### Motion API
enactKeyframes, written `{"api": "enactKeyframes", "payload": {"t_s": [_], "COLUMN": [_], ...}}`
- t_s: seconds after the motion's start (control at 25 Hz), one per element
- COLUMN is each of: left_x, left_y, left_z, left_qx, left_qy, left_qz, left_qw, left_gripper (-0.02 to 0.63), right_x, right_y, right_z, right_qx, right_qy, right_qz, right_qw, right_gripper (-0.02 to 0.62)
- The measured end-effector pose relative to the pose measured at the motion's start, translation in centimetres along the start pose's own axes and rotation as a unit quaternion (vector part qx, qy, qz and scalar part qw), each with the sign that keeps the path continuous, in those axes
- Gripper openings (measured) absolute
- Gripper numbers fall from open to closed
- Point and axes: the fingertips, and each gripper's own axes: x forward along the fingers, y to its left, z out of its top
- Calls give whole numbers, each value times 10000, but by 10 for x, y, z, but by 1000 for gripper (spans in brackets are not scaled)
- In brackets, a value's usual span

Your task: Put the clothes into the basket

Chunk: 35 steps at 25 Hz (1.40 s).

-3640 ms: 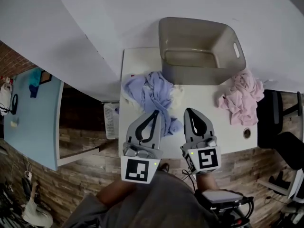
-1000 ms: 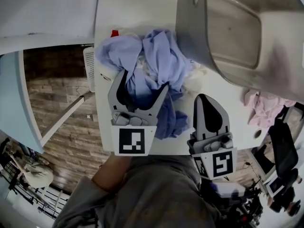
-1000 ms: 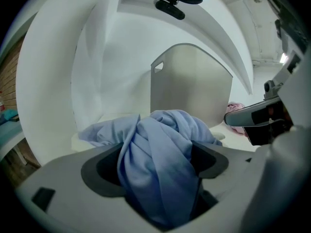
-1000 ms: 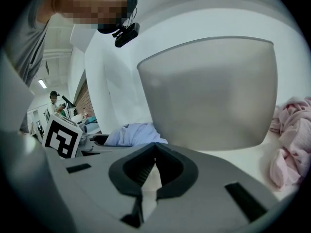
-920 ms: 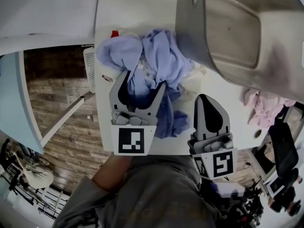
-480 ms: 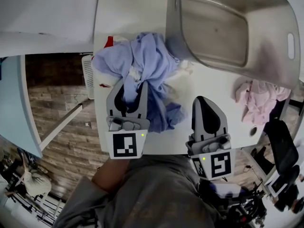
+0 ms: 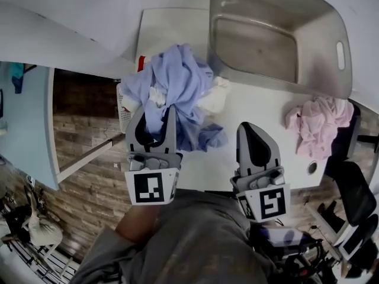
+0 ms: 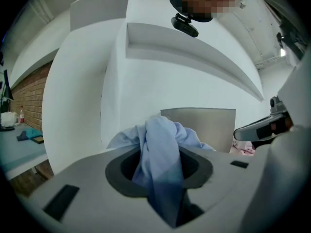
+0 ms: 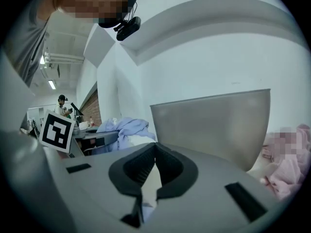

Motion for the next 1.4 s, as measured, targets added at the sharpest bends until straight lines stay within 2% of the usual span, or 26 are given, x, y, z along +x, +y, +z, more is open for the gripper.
{"api": "enactKeyframes", "payload": {"t_s": [0.32, 0.56, 0.88, 1.2, 1.28, 1.4], "left_x": [-31, -42, -30, 17, 36, 71], "left_y": [-22, -49, -91, -131, -140, -151], "left_z": [81, 151, 232, 265, 259, 234], "left_qx": [309, 784, 1067, 1071, 1026, 879], "left_qy": [-448, -1051, -1680, -1887, -1784, -1408], "left_qz": [103, -32, -416, -913, -1065, -1260], "left_qw": [9985, 9914, 9791, 9719, 9728, 9781], "left_gripper": [138, 140, 140, 143, 141, 141], "right_x": [-39, -68, -103, -117, -114, -109], "right_y": [1, -5, -35, -76, -86, -101], "right_z": [44, 74, 111, 121, 113, 94], "right_qx": [-177, -241, -185, -173, -105, 58], "right_qy": [-531, -1058, -1509, -1525, -1444, -1217], "right_qz": [177, 188, -193, -681, -790, -942], "right_qw": [9983, 9939, 9882, 9858, 9863, 9881], "right_gripper": [6, 6, 6, 6, 6, 6]}}
